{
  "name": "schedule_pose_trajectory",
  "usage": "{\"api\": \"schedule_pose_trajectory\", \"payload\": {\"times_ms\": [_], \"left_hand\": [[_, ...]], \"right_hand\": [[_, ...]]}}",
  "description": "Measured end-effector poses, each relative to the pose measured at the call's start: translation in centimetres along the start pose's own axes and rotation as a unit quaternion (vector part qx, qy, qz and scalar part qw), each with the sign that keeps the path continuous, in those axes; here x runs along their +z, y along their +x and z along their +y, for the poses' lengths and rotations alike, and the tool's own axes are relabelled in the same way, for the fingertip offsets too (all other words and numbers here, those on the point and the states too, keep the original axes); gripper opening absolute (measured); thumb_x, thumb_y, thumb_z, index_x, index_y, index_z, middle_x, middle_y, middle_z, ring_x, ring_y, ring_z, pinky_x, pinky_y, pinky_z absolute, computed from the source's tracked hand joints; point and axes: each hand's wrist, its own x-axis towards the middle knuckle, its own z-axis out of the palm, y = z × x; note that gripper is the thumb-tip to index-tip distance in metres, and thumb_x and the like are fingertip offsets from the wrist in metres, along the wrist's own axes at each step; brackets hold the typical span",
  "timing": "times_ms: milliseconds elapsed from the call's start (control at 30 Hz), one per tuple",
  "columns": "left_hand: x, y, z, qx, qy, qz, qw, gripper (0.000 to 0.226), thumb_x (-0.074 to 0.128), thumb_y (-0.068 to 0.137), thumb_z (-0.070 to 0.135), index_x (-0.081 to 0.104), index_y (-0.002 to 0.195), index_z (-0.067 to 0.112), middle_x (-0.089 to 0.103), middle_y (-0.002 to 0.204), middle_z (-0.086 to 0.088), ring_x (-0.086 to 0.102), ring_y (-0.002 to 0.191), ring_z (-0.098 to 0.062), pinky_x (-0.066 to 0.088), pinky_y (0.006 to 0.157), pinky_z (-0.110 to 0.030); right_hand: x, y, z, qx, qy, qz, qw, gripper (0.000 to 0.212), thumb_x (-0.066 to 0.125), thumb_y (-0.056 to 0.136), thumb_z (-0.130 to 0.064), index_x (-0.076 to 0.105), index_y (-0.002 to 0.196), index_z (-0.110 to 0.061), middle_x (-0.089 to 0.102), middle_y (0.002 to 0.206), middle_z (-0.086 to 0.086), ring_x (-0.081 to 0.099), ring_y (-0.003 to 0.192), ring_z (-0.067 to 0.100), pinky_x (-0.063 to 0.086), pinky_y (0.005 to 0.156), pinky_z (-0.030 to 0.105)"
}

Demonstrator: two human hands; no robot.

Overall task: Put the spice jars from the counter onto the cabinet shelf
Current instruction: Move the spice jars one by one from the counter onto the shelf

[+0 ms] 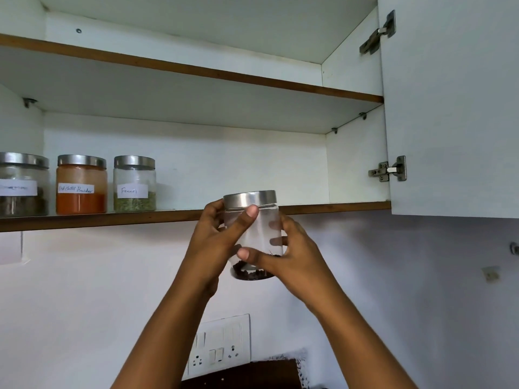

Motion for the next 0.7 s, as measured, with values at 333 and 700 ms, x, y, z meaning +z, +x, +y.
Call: {"api": "schedule_pose_trajectory", "payload": {"times_ms": [333, 700], "left_hand": [[-3.1, 0.3, -0.4, -0.019, -0.029, -0.199, 0.979, 0.073, 0.084, 0.064, 0.036, 0.055, 0.129, 0.02, 0.066, 0.122, -0.008, 0.062, 0.113, -0.025, 0.056, 0.083, -0.033], [-3.1, 0.4, -1.0, 0.039, 0.011, -0.13, 0.991, 0.091, 0.085, 0.053, 0.016, 0.048, 0.136, 0.025, 0.069, 0.118, 0.001, 0.066, 0.106, -0.018, 0.056, 0.08, -0.027]], "right_hand": [[-2.1, 0.5, 0.8, 0.018, 0.283, -0.086, 0.955, 0.058, 0.083, 0.061, -0.021, 0.062, 0.116, -0.02, 0.069, 0.111, 0.003, 0.069, 0.098, 0.019, 0.057, 0.074, 0.028], [-2.5, 1.4, 1.6, 0.035, 0.297, -0.031, 0.954, 0.042, 0.068, 0.065, -0.037, 0.068, 0.104, -0.023, 0.074, 0.099, -0.009, 0.068, 0.096, 0.003, 0.051, 0.089, 0.026]]}}
